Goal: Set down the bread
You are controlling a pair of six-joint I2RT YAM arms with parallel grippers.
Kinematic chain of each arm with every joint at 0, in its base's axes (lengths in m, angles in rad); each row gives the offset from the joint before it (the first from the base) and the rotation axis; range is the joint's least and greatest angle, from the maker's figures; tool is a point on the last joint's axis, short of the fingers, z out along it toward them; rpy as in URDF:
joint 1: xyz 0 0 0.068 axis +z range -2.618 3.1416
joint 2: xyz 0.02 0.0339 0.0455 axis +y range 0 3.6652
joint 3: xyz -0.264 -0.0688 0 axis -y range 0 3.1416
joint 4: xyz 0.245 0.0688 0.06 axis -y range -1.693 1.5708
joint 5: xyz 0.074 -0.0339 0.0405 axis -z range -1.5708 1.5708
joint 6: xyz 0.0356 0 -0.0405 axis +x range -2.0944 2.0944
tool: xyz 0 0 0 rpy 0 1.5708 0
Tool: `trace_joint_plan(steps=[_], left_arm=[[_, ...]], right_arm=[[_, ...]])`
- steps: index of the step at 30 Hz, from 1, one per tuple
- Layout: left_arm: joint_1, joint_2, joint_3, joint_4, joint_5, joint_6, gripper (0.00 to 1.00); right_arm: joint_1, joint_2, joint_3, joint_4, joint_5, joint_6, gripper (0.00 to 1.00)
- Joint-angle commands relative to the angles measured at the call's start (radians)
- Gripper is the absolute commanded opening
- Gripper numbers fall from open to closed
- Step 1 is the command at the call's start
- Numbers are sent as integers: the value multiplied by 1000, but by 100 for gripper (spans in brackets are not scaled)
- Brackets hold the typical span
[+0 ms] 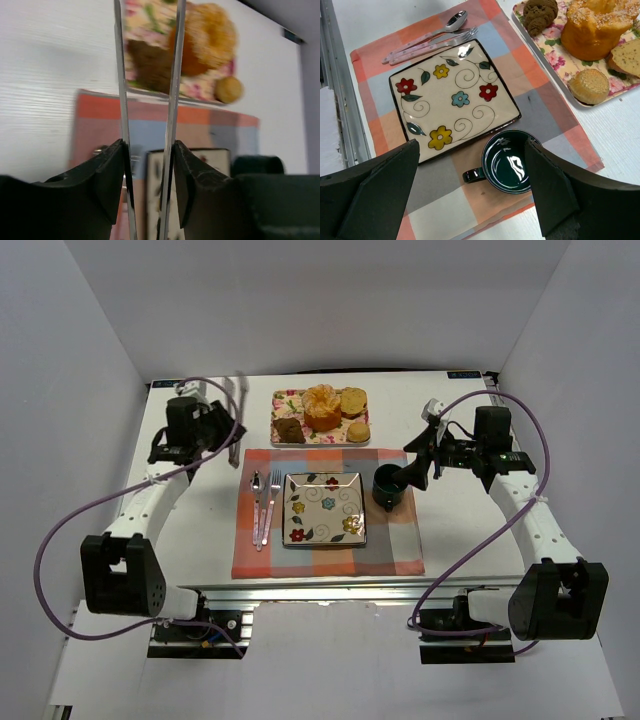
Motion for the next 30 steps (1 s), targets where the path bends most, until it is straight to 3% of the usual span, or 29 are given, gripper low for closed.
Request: trace_joint_plan(steps=[1, 12, 20, 30], left_arm=[[-111, -43, 11, 60, 86, -149, 52], [-250, -12, 103, 36, 79, -229, 55], [-413, 110, 196, -45, 88, -232, 55], [-519, 291, 382, -222, 2, -131, 56]], right_arm=[[-6, -30, 0, 32, -39, 14, 89], [-6, -59, -26, 33, -47, 17, 89], [-6, -97, -53, 40, -33, 28, 89], [-16, -125, -69, 44, -17, 25, 89]])
